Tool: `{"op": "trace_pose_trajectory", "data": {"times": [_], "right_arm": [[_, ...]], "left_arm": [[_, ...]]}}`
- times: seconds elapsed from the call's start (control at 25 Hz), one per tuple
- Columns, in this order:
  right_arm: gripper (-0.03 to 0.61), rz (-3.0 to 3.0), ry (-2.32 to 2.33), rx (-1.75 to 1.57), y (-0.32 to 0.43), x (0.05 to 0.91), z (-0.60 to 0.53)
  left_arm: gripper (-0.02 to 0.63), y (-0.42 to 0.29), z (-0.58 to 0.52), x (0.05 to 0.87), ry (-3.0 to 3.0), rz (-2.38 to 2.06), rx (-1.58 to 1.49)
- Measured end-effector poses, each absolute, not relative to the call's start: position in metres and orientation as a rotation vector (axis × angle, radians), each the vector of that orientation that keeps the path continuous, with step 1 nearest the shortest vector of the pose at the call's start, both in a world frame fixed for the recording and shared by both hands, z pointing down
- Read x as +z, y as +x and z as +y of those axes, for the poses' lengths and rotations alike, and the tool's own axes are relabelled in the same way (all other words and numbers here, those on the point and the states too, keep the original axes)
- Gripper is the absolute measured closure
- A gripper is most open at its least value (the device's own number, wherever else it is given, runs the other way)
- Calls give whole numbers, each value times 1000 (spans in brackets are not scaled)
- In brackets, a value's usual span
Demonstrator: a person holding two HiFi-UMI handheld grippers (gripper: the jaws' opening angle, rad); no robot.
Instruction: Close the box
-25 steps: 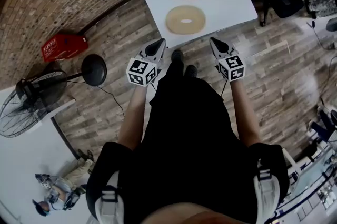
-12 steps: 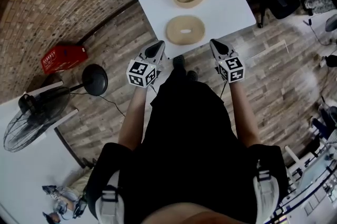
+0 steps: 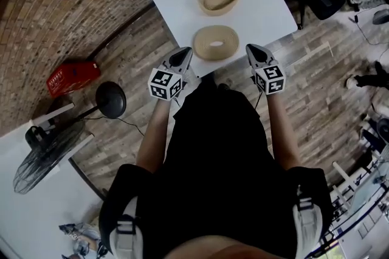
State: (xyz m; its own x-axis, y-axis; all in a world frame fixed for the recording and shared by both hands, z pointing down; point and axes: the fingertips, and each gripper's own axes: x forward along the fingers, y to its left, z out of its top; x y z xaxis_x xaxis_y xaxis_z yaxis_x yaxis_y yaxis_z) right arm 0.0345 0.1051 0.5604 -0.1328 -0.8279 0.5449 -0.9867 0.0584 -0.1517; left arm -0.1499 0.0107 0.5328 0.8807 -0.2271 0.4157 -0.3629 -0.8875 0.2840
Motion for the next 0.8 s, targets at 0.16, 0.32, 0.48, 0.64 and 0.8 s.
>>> {"op": "trace_pose_trajectory", "data": {"times": [0.16, 0.32, 0.48, 0.64, 0.8], "right_arm": [[581, -1979, 1861, 715, 46, 570, 96], [581, -1942, 1912, 753, 58, 578, 93], [580, -1925, 1891, 799, 65, 592, 95], [580, -1937, 1844, 819, 63, 605, 91], [580, -1925, 1812, 821, 61, 615, 88]], "left_arm": [[594, -144, -2, 548, 2692, -385, 565], [594, -136, -11, 562, 2680, -345, 601], [594, -128, -14, 580, 2656, -327, 628], [594, -126, -22, 595, 2635, -352, 647], [592, -125, -27, 608, 2600, -378, 659]]}}
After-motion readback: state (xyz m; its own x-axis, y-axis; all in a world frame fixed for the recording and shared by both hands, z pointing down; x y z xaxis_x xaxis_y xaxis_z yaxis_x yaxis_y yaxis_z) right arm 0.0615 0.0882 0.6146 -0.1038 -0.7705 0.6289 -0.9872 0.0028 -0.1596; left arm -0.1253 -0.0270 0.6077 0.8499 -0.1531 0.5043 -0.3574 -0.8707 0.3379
